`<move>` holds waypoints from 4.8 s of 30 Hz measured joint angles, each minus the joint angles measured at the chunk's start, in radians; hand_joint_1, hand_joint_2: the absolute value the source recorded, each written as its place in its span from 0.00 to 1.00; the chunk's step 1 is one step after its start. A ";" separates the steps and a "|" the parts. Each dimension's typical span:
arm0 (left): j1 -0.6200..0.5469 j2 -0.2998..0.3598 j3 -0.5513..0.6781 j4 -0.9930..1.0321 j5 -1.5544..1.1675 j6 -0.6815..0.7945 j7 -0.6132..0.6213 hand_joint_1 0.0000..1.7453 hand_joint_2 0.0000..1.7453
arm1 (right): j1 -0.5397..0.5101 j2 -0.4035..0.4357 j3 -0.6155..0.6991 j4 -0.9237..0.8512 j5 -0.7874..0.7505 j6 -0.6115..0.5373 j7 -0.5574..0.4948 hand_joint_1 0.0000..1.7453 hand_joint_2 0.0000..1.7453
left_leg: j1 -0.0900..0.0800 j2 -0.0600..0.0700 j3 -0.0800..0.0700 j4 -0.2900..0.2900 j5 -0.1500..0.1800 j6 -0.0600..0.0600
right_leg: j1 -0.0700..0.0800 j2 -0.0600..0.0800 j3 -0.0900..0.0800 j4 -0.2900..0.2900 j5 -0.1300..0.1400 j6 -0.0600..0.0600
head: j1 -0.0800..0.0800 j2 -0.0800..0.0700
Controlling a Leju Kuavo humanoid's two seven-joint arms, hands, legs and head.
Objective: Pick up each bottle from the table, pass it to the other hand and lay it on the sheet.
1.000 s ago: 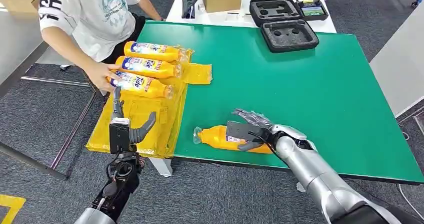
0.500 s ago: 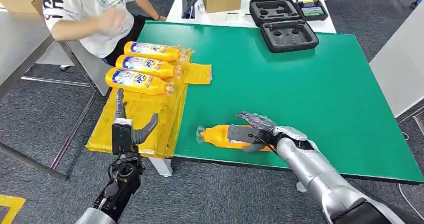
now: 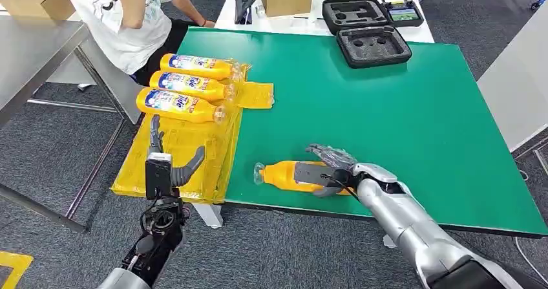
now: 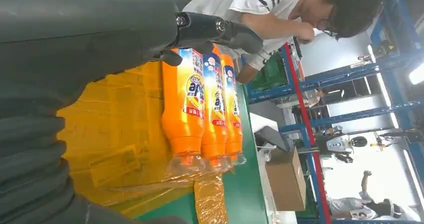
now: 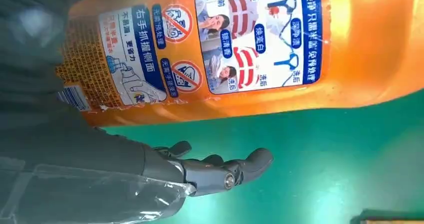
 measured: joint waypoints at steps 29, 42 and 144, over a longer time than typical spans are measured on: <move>0.000 0.000 0.003 0.000 0.002 -0.030 0.000 0.00 1.00 | 0.015 -0.011 0.006 -0.068 0.067 -0.003 0.000 0.00 1.00 | 0.000 0.000 -0.001 0.000 0.000 0.000 | 0.000 0.000 -0.001 0.000 0.000 0.001 | 0.000 0.000; -0.001 -0.001 0.003 0.008 0.002 -0.029 0.000 0.00 1.00 | 0.021 -0.012 0.008 -0.060 0.081 0.017 -0.005 0.00 1.00 | 0.000 0.000 -0.001 0.000 0.000 0.000 | 0.000 0.000 -0.001 0.000 0.000 0.001 | 0.000 0.000; 0.068 0.013 -0.071 -0.153 0.291 -0.848 0.138 0.74 1.00 | 0.186 0.357 -0.176 -0.053 -0.205 -0.238 -0.473 1.00 1.00 | 0.000 0.000 -0.002 0.000 0.000 0.000 | 0.000 0.000 -0.002 0.000 0.000 0.001 | 0.000 0.000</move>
